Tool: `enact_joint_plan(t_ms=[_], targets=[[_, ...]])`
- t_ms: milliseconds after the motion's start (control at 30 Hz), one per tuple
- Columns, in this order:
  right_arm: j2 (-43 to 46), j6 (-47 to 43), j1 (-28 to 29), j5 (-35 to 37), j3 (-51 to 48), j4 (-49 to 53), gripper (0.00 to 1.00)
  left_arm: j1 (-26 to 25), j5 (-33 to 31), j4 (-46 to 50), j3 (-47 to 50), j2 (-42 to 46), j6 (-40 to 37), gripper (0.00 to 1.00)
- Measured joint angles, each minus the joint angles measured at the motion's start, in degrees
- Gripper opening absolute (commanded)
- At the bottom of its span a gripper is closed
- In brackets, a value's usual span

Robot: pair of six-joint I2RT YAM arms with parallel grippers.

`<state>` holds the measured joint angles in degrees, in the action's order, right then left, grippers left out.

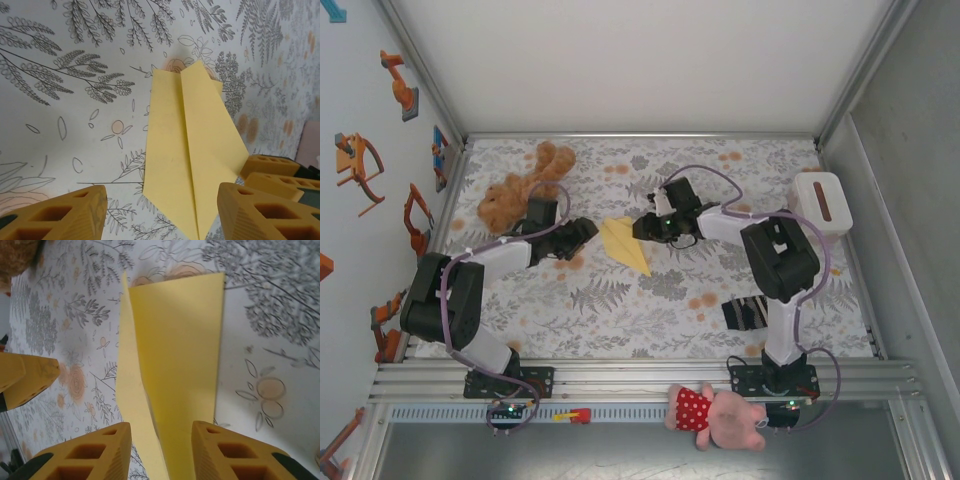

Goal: Fold a paper plane with a square sheet of paper (pick it up from the middle)
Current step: Pick up the paper from the center of the table.

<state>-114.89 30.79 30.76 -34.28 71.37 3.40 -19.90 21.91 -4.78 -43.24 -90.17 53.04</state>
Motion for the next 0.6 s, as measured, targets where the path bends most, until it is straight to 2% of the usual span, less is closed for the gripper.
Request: enact_joint_plan(t_ms=[100,233,433,600], targets=[[-1.2,-2.1,0.0,-1.7,1.7,0.4,0.25,0.0,0.6,-2.1,0.6,0.0,1.0,0.61],[-3.1,-4.4,0.0,-3.3,3.4,0.9,0.21,0.0,1.2,-3.8,0.7,0.0,1.6,0.62],[-3.7,-7.0,0.0,-4.8,3.8,2.0,0.01,0.0,1.9,-4.7,0.7,0.4,1.6,0.62],[-2.8,-6.8,0.0,-5.4,3.9,1.2,0.0,0.0,2.3,-5.0,0.7,2.8,1.6,0.63]])
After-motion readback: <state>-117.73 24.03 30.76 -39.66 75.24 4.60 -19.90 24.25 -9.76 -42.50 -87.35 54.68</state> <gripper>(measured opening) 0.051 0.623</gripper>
